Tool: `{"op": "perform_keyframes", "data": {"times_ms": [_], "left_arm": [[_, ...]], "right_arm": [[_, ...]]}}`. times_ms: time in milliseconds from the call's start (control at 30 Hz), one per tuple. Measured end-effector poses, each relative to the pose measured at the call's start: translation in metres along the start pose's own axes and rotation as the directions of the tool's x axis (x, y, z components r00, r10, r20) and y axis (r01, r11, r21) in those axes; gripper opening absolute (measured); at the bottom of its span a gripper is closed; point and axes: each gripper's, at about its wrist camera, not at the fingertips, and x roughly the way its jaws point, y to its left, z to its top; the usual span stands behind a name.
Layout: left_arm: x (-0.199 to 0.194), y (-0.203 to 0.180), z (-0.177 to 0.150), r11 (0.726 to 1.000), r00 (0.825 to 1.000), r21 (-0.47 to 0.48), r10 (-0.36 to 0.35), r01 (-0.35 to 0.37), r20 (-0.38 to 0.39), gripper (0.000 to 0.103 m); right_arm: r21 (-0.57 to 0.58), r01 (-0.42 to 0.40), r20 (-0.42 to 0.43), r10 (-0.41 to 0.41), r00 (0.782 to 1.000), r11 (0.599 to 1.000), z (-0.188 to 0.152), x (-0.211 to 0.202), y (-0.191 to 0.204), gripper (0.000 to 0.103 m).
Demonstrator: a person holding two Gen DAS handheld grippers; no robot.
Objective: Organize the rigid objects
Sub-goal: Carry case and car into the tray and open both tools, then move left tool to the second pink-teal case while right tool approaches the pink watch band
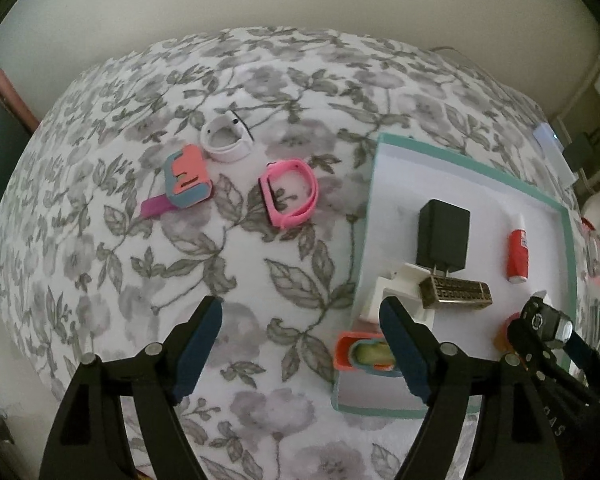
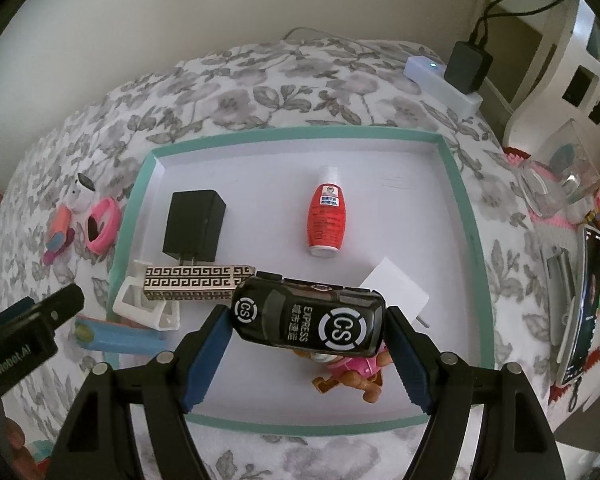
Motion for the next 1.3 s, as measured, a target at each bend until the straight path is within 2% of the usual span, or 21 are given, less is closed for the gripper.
{"op": "perform_keyframes", "data": {"times_ms": [200, 267, 333, 400, 433, 467, 867, 1300], "left_arm": [[0.003, 0.005, 0.0, 1.0, 1.0, -0.022, 0.019, -0.019, -0.007, 0.082], [0.005, 0.006, 0.0, 0.999, 1.0, -0.023, 0.026, -0.026, -0.011, 0.082], [0.006, 0.007, 0.001, 0.999, 0.999, -0.026, 0.032, -0.033, -0.016, 0.082], [0.009, 0.008, 0.001, 0.999, 0.999, -0.031, 0.037, -0.038, -0.022, 0.087], [0.011, 0.009, 0.001, 0.999, 0.999, -0.036, 0.04, -0.041, -0.025, 0.093], [0.012, 0.011, 0.002, 0.998, 0.999, -0.039, 0.041, -0.042, -0.025, 0.094], [0.036, 0.035, 0.002, 0.991, 0.995, -0.106, 0.077, -0.084, -0.069, 0.096], [0.038, 0.076, 0.008, 0.974, 0.99, -0.18, 0.127, -0.137, -0.064, 0.096]], "right_arm": [[-0.006, 0.009, 0.002, -0.009, 1.0, 1.0, 0.0, 0.0, 0.001, 0.083], [-0.008, 0.015, 0.003, -0.015, 1.0, 1.0, 0.0, 0.001, 0.002, 0.092], [-0.009, 0.019, 0.007, -0.019, 1.0, 1.0, 0.001, 0.001, 0.002, 0.095], [-0.01, 0.02, 0.012, -0.02, 1.0, 1.0, 0.001, 0.0, 0.002, 0.098], [-0.01, 0.021, 0.015, -0.021, 1.0, 1.0, 0.001, 0.001, 0.001, 0.102], [-0.01, 0.021, 0.017, -0.021, 1.0, 1.0, 0.001, 0.001, 0.001, 0.103], [-0.018, 0.008, 0.011, -0.008, 1.0, 1.0, 0.001, 0.005, 0.008, 0.103], [-0.037, -0.032, 0.028, 0.033, 0.999, 0.999, 0.004, 0.001, 0.037, 0.103]]}}
